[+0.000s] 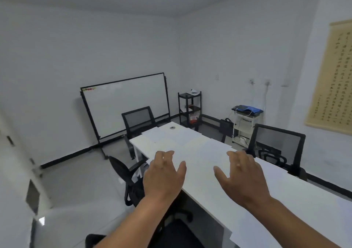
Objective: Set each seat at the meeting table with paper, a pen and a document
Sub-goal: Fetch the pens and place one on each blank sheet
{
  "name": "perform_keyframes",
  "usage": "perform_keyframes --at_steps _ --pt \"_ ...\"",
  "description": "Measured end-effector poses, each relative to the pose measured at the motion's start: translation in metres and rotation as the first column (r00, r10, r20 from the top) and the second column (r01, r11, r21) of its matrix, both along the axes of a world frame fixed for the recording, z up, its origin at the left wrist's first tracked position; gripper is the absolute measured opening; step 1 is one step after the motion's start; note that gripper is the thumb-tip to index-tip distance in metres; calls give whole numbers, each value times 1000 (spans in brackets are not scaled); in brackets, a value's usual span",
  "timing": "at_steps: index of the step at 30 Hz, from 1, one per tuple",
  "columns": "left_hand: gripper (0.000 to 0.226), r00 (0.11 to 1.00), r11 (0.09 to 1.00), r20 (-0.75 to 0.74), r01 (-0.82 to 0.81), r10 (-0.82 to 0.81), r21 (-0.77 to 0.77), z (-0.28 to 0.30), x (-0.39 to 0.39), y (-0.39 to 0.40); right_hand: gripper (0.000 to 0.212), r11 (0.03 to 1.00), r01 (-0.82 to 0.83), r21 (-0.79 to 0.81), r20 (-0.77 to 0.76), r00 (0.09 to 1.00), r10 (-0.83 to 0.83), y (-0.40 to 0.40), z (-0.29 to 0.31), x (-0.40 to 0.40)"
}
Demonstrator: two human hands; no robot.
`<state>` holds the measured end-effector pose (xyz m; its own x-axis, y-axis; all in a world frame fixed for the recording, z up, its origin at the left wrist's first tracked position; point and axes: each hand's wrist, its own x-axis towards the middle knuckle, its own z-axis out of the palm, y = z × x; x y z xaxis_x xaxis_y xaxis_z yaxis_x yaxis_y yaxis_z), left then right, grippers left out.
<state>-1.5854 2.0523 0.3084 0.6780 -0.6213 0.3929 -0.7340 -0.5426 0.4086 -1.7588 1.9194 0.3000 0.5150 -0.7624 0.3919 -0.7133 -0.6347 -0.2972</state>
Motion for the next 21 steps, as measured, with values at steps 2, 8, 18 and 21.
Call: perform_keyframes --at_steps 2,8,18,21 --pt "59 996 996 7 -84 84 -7 9 22 21 80 997 -71 -15 12 997 71 10 10 31" --pt "49 962 963 58 -268 268 -5 28 76 64 72 963 -266 -51 22 963 267 24 31 118" --pt "60 877 884 122 -468 464 -2 35 158 143 72 861 -506 -55 -16 862 506 79 38 252" --pt "64 852 856 122 -516 510 26 32 189 169 81 840 -541 -42 -43 841 539 102 37 291"
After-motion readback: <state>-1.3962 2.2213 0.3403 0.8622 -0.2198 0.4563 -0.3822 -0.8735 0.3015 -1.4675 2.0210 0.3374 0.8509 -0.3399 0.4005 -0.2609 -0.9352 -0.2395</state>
